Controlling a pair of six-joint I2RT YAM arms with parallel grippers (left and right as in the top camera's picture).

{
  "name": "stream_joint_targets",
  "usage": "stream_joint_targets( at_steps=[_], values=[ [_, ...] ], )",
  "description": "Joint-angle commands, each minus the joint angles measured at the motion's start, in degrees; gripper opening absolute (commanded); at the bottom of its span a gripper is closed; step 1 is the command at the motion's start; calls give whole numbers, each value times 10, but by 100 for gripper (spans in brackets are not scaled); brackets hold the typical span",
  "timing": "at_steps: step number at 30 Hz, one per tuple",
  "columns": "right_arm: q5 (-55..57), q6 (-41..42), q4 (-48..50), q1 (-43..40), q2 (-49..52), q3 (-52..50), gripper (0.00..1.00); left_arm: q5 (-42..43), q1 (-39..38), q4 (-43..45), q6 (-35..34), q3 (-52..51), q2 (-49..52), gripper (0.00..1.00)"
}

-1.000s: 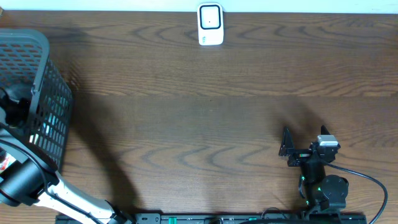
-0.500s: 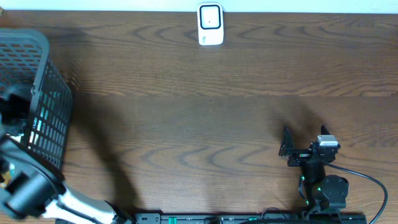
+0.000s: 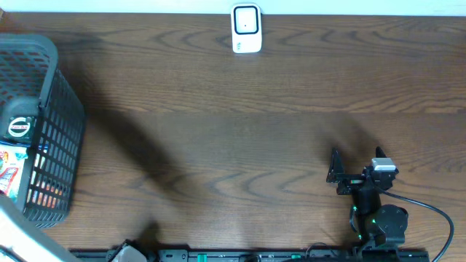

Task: Scan the item barcode
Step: 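Carry the green wipes pack out and place it on the table centre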

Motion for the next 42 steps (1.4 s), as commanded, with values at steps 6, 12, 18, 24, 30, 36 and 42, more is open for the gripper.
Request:
stream_joint_targets(
  at_steps=[6,12,18,24,30,36,42],
  values=[
    [-1,-5,-2,-3,0,-1,99,100,-241,-56,118,1,-34,7],
    [-1,-5,-2,-3,0,-1,99,78,-426,-122,191,-8,49,8],
    [-1,-5,-2,-3,0,-1,99,52,-563,-132,204,-8,188,7],
    [-1,-5,-2,-3,0,-1,99,41,-650,-96,181,-8,298,7],
    [-1,-5,-2,-3,0,-1,99,3,-717,-44,139,-8,386,8],
    [-1,-5,-2,-3,0,-1,99,2,-748,15,115,-8,409,52],
    [-1,-5,-2,-3,0,-1,99,2,-731,21,115,-4,393,66]
  ],
)
